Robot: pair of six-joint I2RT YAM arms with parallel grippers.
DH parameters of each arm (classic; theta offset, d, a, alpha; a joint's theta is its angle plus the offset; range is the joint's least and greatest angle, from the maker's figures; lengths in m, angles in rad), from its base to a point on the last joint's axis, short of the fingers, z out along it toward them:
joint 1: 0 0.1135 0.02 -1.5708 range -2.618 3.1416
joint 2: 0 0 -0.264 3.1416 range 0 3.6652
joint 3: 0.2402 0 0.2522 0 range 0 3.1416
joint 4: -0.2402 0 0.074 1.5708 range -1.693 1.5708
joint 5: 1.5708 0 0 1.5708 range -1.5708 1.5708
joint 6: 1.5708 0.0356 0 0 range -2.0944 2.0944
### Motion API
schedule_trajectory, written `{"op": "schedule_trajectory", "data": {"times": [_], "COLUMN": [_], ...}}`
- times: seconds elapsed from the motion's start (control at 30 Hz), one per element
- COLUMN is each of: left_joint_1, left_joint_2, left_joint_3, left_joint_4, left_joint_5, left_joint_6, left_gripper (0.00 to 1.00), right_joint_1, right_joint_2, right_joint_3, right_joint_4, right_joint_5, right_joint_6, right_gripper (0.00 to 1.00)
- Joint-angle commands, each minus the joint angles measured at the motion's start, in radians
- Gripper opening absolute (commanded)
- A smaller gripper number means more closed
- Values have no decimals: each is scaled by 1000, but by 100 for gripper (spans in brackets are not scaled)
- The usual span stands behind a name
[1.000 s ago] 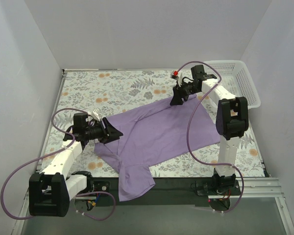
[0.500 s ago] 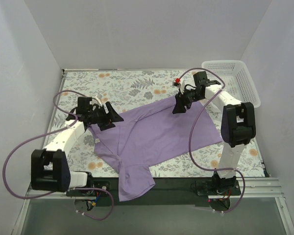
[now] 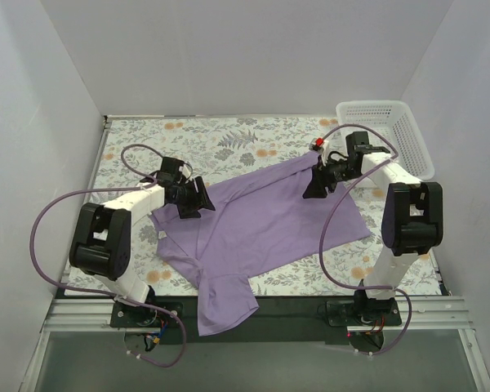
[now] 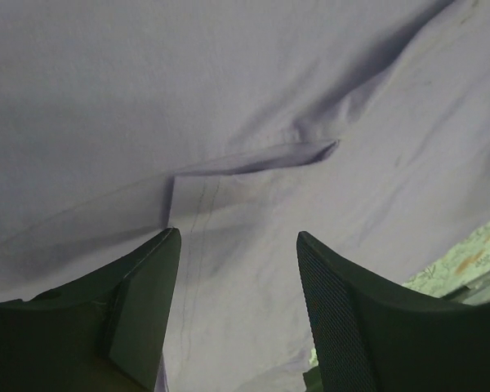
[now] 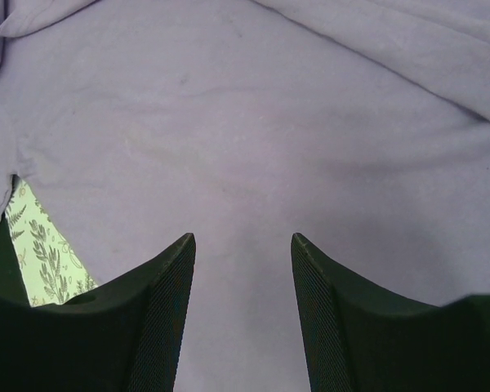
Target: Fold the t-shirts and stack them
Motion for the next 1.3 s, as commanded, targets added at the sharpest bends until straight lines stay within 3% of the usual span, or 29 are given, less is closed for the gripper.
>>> {"op": "schedule_trajectory", "data": {"times": [0.0, 0.3, 0.7, 1.03, 1.17, 1.27], "left_joint_1": [-19, -26, -34, -42, -42, -42], "left_joint_2": [1, 33, 102, 96, 90, 73], "left_joint_3": [57, 108, 128, 131, 129, 125], "left_joint_4": [3, -45, -50, -51, -53, -57], "left_joint_5": [-110, -189, -133, -110, -110, -98], "left_joint_6": [32, 92, 130, 128, 131, 131], "left_gripper": [57, 52, 44, 24, 3, 0], "right_joint_1": [-23, -50, -72, -72, -72, -72], "right_joint_2": [-44, -47, -39, -31, -30, -30], "right_joint_3": [-17, -29, -34, -36, -36, -37], "right_joint_4": [-6, -7, -8, -9, -11, -11], "right_joint_5": [-88, -116, -131, -133, -135, -138], "right_joint_6": [-24, -30, -32, -32, -32, -33], "right_gripper": [57, 57, 57, 57, 57, 57]}}
